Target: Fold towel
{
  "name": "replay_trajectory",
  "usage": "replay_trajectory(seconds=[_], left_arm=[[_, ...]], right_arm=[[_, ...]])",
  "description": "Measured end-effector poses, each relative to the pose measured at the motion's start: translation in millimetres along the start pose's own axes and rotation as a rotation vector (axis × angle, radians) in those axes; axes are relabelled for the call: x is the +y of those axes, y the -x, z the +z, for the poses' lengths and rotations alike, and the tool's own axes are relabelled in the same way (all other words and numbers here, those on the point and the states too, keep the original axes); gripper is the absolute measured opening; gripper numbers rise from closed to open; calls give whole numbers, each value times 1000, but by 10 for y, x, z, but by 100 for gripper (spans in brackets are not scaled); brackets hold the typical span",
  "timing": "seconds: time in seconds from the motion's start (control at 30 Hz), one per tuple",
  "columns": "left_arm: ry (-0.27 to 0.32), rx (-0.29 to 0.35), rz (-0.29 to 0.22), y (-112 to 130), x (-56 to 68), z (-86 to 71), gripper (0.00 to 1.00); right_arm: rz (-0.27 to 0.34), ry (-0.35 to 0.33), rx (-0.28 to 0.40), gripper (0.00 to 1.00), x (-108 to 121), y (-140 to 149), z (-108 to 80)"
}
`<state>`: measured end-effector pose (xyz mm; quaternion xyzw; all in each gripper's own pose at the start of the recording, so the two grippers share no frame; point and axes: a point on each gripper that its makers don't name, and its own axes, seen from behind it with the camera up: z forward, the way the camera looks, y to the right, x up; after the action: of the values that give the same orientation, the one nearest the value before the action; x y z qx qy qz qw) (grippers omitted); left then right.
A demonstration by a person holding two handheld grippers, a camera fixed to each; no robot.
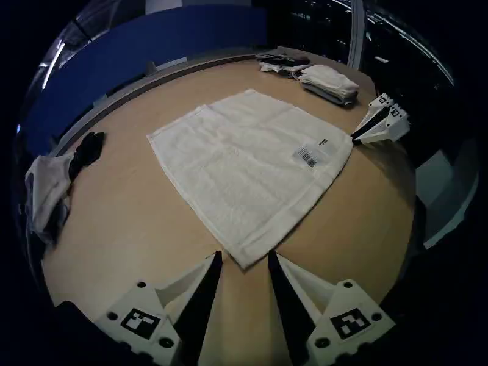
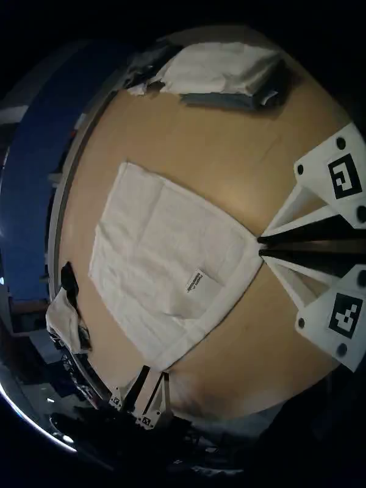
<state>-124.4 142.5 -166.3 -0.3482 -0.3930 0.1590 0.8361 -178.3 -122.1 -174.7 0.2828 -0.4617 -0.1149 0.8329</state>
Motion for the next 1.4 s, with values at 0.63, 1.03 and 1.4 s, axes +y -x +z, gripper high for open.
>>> replay_trajectory(seconds=[0.63,1.03,1.4], left_arm=[[-2,-16,-1,2,-29,21,10],[12,-17,-24,-28,-19,-8,5],[0,-1,-30,-112,-38,-52,2]], right_arm=[[11,-9,2,6,0,12,-2],[31,-6,8,1,2,-6,-32],[47,-3,32,1,9,-106,-97]])
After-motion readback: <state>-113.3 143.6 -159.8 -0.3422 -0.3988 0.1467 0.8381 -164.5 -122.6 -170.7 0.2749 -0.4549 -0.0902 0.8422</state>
